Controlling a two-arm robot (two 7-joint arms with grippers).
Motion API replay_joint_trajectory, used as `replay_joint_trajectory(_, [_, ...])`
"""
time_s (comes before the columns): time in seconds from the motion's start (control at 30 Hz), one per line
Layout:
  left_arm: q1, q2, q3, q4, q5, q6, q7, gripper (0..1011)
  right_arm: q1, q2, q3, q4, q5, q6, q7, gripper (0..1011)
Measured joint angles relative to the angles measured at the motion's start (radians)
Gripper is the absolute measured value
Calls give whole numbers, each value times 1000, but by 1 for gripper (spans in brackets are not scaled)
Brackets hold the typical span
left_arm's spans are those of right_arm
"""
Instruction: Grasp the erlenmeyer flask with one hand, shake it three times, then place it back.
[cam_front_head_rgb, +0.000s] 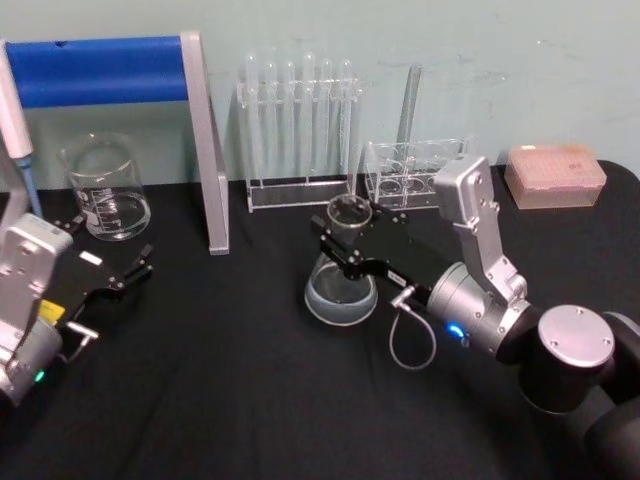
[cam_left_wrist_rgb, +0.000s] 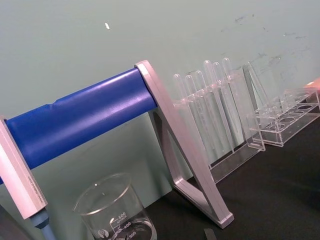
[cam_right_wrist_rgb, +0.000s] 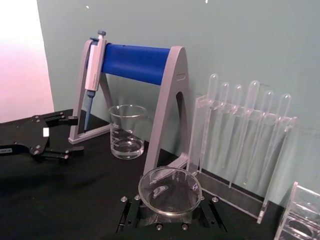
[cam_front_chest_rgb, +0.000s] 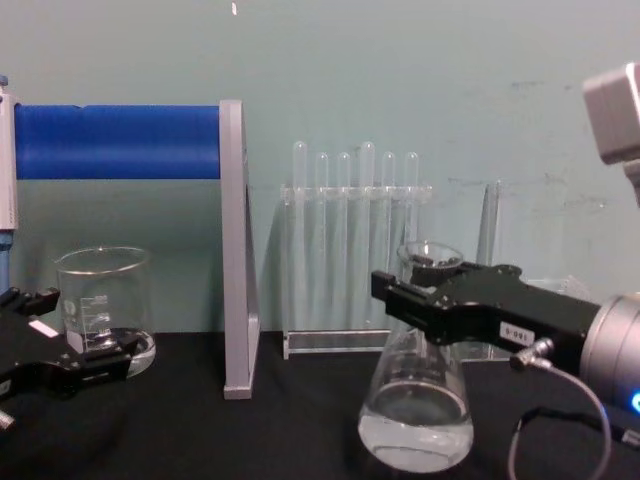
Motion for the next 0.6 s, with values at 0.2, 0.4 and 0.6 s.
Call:
replay_joint_trajectory(0.2, [0, 0, 0, 0, 0, 0, 0, 1001, -2, -3, -8, 22, 1, -11, 7, 449])
replay_joint_trajectory(0.4, [0, 0, 0, 0, 0, 0, 0, 1001, -3, -6, -11, 34, 1, -11, 8, 450])
replay_joint_trajectory(0.6, [0, 0, 0, 0, 0, 0, 0, 1001, -4, -7, -15, 41, -1, -10, 8, 450])
